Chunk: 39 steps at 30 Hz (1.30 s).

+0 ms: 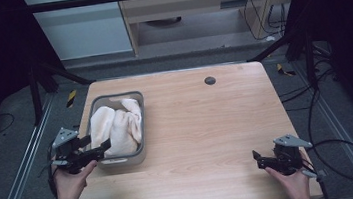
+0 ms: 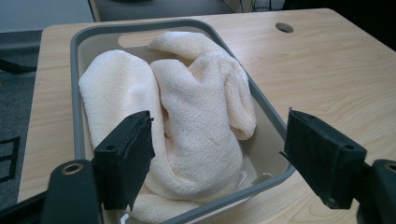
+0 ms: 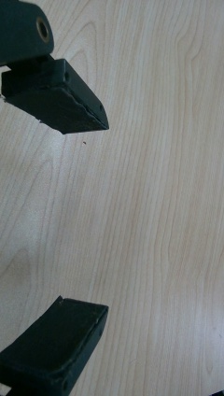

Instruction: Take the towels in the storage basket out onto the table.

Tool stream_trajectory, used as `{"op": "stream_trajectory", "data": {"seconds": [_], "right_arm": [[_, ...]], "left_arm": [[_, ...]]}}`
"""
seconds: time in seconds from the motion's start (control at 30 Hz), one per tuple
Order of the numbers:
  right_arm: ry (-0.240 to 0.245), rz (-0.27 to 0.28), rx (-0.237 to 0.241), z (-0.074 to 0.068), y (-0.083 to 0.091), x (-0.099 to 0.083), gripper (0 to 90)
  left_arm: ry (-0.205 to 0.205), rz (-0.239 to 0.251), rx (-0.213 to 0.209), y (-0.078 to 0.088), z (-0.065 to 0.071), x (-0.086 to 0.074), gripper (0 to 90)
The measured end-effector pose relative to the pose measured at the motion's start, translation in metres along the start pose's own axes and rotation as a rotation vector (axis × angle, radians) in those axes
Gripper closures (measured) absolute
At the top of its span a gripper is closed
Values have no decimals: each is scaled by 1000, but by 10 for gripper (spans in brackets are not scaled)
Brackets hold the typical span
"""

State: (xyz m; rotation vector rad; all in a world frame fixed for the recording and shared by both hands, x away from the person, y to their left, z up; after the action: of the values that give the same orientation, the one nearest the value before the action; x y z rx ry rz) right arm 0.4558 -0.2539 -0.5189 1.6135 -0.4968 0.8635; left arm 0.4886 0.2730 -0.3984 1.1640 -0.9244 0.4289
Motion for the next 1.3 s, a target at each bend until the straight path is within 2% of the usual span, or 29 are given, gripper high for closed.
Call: {"op": "stream_trajectory", "data": {"seconds": [0.4, 0.53, 0.7, 0.73, 1.0, 1.3], "right_arm": [[4, -16, 5, -1, -1, -1, 101], [5, -20, 6, -1, -1, -1, 99], [4, -27, 9, -2, -2, -2, 96], [10, -29, 9, -2, -2, -2, 94], [20, -37, 9, -2, -4, -3, 87], [19, -45, 13, -3, -4, -3, 79]], "left_arm": [[-35, -85, 18, -20, -3, 17, 221], [-32, -105, 25, -26, -5, 19, 216], [-35, -126, 30, -33, -6, 19, 198], [-38, -145, 33, -37, -8, 18, 190], [-33, -201, 55, -52, -16, 11, 145], [-39, -246, 51, -63, -20, 8, 87]]}}
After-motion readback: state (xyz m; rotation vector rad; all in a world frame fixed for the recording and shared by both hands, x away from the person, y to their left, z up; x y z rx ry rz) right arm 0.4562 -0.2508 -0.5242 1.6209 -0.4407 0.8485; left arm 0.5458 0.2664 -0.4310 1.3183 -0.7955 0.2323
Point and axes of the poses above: each handheld gripper's, and its own axes: y roughly backward along the jaws, x roughly out of its top, z roughly to its right, the point moved 6 cm from there along -y, roughly forward along the jaws, and after that the axes turned 3 degrees about -z, right-handed, at the moved point
